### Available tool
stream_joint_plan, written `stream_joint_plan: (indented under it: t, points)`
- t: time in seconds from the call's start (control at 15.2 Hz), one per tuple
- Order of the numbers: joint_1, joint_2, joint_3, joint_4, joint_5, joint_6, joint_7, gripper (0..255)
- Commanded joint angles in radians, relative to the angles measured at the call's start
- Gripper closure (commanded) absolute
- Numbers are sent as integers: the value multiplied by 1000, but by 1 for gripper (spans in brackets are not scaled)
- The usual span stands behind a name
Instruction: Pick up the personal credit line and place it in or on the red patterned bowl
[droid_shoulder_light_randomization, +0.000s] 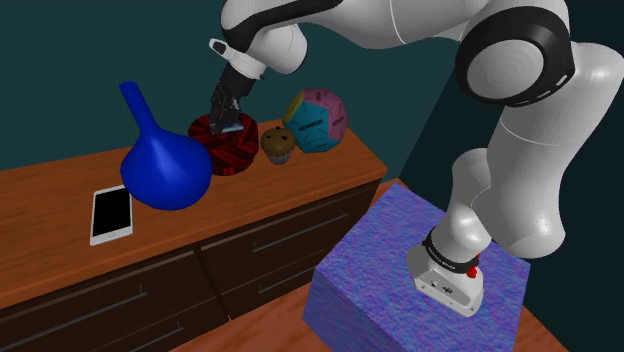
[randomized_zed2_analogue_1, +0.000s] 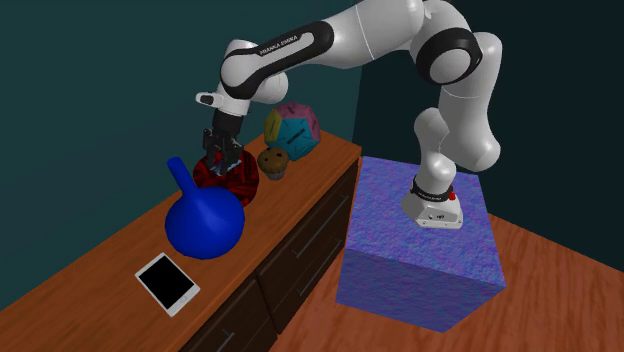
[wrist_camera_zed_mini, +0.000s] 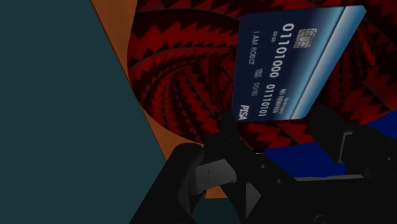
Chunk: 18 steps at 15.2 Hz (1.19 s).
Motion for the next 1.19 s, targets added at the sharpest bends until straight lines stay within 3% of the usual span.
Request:
stream_joint_plan:
  t: [0.0, 0.2, 0.26, 0.59, 0.86, 1.12]
  points:
    - [0, 0, 0, 0, 1, 0, -1, 255]
    - [0, 0, 0, 0, 1, 0, -1, 255]
    - [0, 0, 0, 0, 1, 1, -1, 0]
    - [0, 0, 0, -1, 1, 1, -1, 0]
    - [4, -93, -38, -12, -85, -57, 42, 0]
    - [4, -93, -38, -12, -86, -57, 42, 0]
